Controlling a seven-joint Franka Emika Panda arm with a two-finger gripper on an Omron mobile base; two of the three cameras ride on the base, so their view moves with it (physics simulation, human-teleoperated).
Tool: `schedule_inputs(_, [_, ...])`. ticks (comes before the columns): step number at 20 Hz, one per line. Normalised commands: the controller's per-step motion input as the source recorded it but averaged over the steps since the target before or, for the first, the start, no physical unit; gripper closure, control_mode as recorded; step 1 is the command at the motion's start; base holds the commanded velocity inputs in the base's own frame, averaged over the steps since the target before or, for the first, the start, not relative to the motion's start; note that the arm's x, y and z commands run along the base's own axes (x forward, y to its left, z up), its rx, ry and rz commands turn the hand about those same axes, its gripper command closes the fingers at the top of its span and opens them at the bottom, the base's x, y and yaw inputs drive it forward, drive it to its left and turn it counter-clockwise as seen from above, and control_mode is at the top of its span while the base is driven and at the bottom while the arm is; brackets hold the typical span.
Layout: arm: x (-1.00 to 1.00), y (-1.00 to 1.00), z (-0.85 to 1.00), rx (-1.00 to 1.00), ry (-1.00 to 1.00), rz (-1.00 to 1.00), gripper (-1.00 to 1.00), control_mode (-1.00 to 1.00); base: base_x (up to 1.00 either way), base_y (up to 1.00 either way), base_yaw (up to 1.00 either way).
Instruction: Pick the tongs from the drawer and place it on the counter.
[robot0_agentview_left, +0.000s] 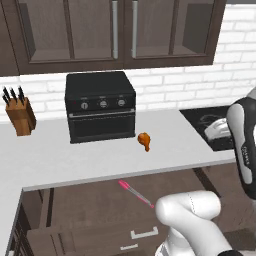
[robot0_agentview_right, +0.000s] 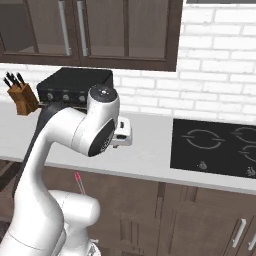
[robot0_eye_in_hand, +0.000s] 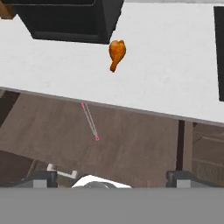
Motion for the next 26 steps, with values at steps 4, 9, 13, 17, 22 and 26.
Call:
schedule_inputs(4, [-0.03, 0.86, 0.02, -0.17, 0.08, 0.09, -1.00, -1.00, 0.00, 0.00, 0.00])
schedule_inputs(9, [0.01, 1.00, -0.01, -0.26, 0.11, 0.00, -1.00, -1.00, 0.00, 0.00, 0.00])
schedule_inputs(13, [0.03, 0.46, -0.03, -0.10, 0.08, 0.00, -1.00, -1.00, 0.00, 0.00, 0.00])
schedule_inputs(17, [0.00, 0.00, 0.00, 0.00, 0.00, 0.00, -1.00, -1.00, 0.00, 0.00, 0.00])
schedule_inputs(22, [-0.03, -0.09, 0.00, 0.00, 0.00, 0.00, -1.00, 1.00, -0.16, -0.39, 0.00])
schedule_inputs(26, [0.00, 0.00, 0.00, 0.00, 0.00, 0.00, -1.00, 1.00, -0.39, -1.00, 0.00])
